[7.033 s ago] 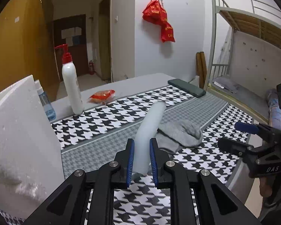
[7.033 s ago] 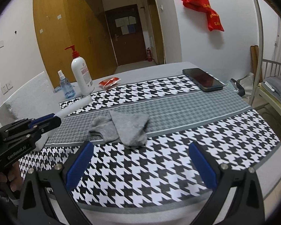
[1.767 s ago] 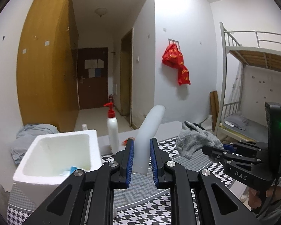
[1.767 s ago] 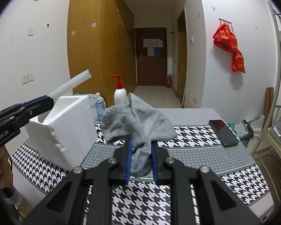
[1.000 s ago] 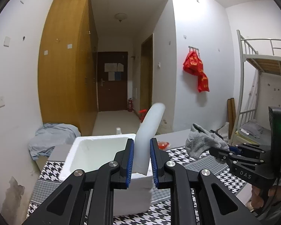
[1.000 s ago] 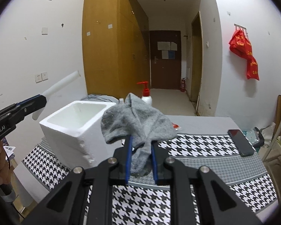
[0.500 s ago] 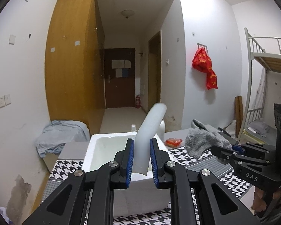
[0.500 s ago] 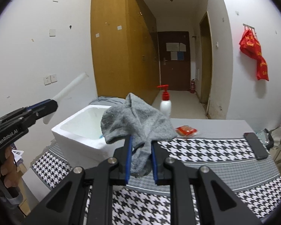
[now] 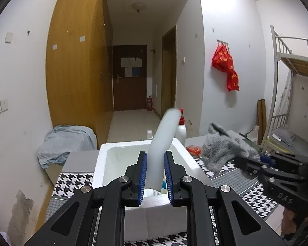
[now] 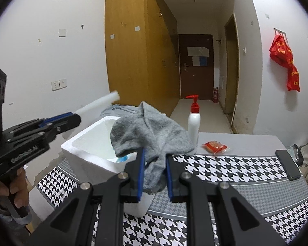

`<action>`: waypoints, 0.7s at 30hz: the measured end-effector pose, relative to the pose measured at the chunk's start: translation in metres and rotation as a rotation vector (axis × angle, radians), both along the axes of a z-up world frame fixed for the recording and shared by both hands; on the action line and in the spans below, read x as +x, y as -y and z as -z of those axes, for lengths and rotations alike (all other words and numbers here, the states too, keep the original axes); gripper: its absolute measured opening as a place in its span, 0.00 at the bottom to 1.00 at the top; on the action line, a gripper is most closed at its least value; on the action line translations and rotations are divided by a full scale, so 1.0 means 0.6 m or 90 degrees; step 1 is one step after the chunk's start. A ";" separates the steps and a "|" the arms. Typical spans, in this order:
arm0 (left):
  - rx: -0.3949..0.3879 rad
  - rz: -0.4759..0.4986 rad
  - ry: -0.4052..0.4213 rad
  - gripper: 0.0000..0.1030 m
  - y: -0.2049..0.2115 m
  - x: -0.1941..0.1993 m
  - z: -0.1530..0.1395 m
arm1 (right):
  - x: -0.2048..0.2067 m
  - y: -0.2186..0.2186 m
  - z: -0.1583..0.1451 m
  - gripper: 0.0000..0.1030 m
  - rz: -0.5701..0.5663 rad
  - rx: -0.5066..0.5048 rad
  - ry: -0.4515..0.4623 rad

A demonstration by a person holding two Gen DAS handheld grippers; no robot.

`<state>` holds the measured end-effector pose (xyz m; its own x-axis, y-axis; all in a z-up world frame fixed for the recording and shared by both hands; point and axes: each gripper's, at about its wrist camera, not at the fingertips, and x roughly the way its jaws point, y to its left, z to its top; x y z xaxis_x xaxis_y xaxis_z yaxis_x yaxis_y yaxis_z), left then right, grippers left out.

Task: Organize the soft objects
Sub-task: 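Carry the white roll and grey sock with both grippers toward the foam box, then open the left gripper to drop the white roll into the foam box, then lower the grey sock into the foam box and open the right gripper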

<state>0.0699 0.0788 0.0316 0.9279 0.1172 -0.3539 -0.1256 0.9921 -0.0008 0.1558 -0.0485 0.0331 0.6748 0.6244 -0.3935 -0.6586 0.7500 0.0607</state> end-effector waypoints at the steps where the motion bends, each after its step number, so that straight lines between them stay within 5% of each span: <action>1: 0.000 0.001 -0.005 0.18 -0.002 0.006 0.004 | 0.002 0.001 0.000 0.21 0.003 0.000 0.001; 9: -0.009 -0.001 -0.014 0.25 -0.025 0.027 0.010 | 0.013 -0.011 0.004 0.21 0.010 -0.004 -0.005; 10: -0.010 0.000 -0.014 0.36 -0.028 0.029 0.010 | 0.015 -0.013 0.003 0.21 0.010 -0.007 -0.005; 11: -0.009 -0.003 -0.015 0.58 -0.032 0.031 0.010 | 0.015 -0.014 0.004 0.21 0.011 -0.008 -0.005; 13: -0.015 -0.014 -0.006 0.82 -0.039 0.028 0.011 | 0.014 -0.015 0.006 0.21 0.013 -0.011 -0.004; 17: -0.013 -0.041 0.015 0.97 -0.046 0.012 0.009 | 0.015 -0.017 0.004 0.21 0.016 -0.014 -0.002; 21: -0.016 -0.066 0.030 0.99 -0.059 -0.004 0.005 | 0.016 -0.024 0.002 0.21 0.015 -0.017 -0.001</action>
